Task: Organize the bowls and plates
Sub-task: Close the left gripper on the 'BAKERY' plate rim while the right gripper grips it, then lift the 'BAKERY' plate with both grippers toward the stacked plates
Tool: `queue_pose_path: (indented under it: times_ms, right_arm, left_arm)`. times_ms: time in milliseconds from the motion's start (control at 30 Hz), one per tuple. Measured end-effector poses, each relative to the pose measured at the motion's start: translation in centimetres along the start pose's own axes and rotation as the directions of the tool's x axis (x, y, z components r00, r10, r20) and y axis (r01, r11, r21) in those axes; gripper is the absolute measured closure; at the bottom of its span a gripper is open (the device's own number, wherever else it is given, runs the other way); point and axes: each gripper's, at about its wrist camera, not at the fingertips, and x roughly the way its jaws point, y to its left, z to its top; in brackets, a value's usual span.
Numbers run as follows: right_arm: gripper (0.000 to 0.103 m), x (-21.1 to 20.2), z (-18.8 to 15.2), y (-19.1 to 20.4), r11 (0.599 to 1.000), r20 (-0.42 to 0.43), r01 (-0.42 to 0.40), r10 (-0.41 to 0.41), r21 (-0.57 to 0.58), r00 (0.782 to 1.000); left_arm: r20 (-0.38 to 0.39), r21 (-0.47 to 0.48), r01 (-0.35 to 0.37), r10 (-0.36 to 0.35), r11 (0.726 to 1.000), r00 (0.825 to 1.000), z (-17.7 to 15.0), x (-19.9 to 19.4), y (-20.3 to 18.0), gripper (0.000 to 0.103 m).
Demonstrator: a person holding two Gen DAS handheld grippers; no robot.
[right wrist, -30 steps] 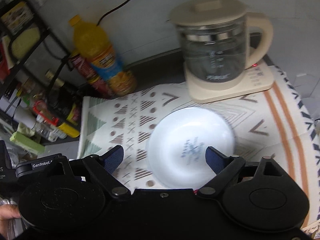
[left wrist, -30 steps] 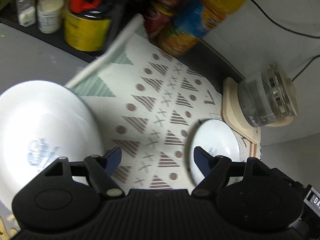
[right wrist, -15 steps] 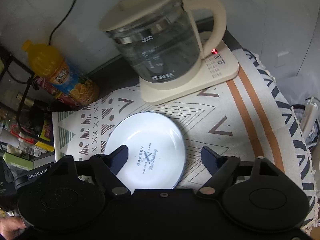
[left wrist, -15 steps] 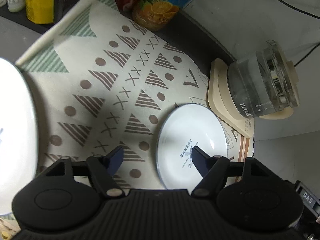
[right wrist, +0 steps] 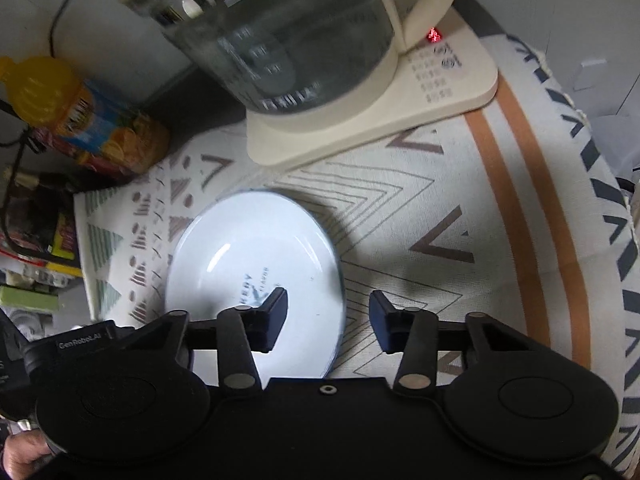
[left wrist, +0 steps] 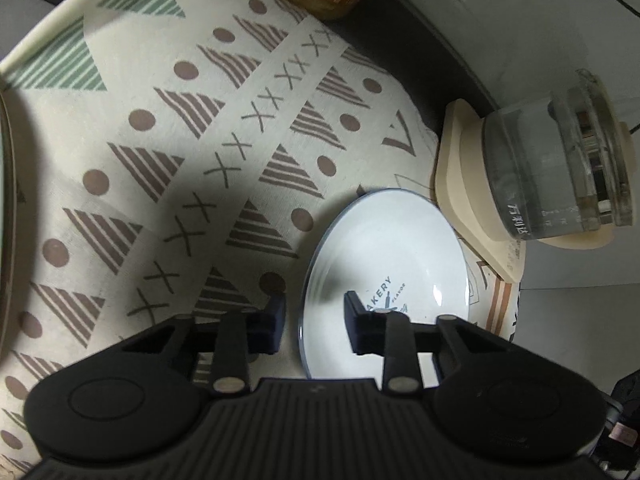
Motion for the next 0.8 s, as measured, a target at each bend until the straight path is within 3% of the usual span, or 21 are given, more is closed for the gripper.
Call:
queue_pose_path:
  times_ms: [133, 300, 600, 800]
  right_arm:
    - [0.068, 1.3, 0.3, -0.2, 1.000, -0.039, -0.014, 0.014, -0.003, 0.999]
    - [0.079, 2.7, 0.5, -0.5, 0.999, -0.077, -0.045, 0.045, 0.003, 0.996]
    - [0.089, 3.8, 0.6, -0.9, 0.998, -0.102, -0.059, 0.058, -0.005, 0.993]
    - [0.094, 1.4, 0.5, -0.3, 0.994, -0.048, -0.099, 0.097, -0.044, 0.994]
  left_arm:
    - [-0.014, -0.001, -0.001, 0.001, 1.000, 1.000, -0.1, 0.9, 0.1, 0.090]
    - [-0.033, -0.040, 0.002, -0.003, 0.999, 0.999, -0.1, 1.8, 0.6, 0.095]
    - [-0.023, -0.005, 0.008, -0.008, 1.000, 1.000, -0.3, 2.1, 0.6, 0.096]
    - [-0.002, 0.057, 0.024, -0.024, 0.998, 1.000, -0.1, 0.5, -0.3, 0.096]
